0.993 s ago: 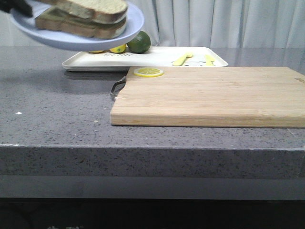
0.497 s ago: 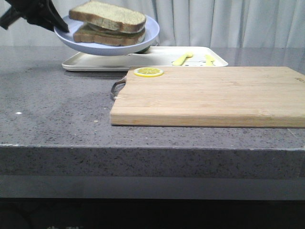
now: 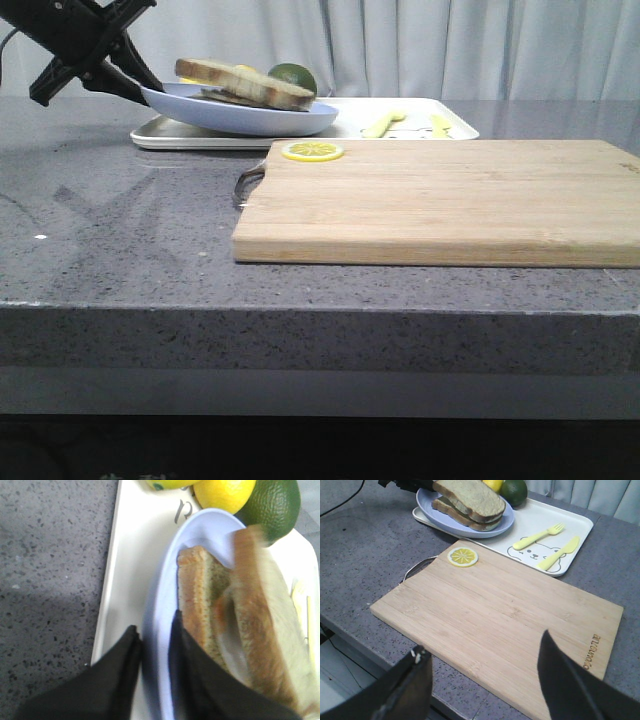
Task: Place bread and move sandwich to tray
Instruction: 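Lift the blue plate with the sandwich and lower it onto the white tray, then release the plate and withdraw the left gripper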
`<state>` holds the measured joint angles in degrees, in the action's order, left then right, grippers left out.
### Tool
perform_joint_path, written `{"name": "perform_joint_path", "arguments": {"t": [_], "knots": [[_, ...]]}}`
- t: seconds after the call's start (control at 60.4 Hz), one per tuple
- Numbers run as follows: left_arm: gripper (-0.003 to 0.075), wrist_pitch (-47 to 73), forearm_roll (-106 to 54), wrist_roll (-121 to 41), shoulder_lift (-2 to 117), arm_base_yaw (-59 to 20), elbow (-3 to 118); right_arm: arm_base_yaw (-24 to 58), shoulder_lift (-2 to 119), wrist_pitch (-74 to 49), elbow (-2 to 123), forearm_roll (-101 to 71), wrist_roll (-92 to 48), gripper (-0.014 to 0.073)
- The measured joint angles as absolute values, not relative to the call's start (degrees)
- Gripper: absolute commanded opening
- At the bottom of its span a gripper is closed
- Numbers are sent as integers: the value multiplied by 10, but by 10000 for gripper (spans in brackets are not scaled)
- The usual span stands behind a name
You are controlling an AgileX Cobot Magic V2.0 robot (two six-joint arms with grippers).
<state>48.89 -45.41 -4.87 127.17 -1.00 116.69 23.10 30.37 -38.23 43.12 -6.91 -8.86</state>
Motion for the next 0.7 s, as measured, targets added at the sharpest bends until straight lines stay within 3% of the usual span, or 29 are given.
{"name": "perform_joint_path", "arguments": {"t": [0.149,0.397,0.695], "knots": [[412,495,-459,-49,1272,-10,1169,231,304,-382,431,-69,-89,476],[413,514,-460,-71,1245,-10,1169,231,304,-382,431,-69,-89,476],[413,513,-396,-95,1104,-10,1143,231,304,-382,431,-69,-89,476]]}}
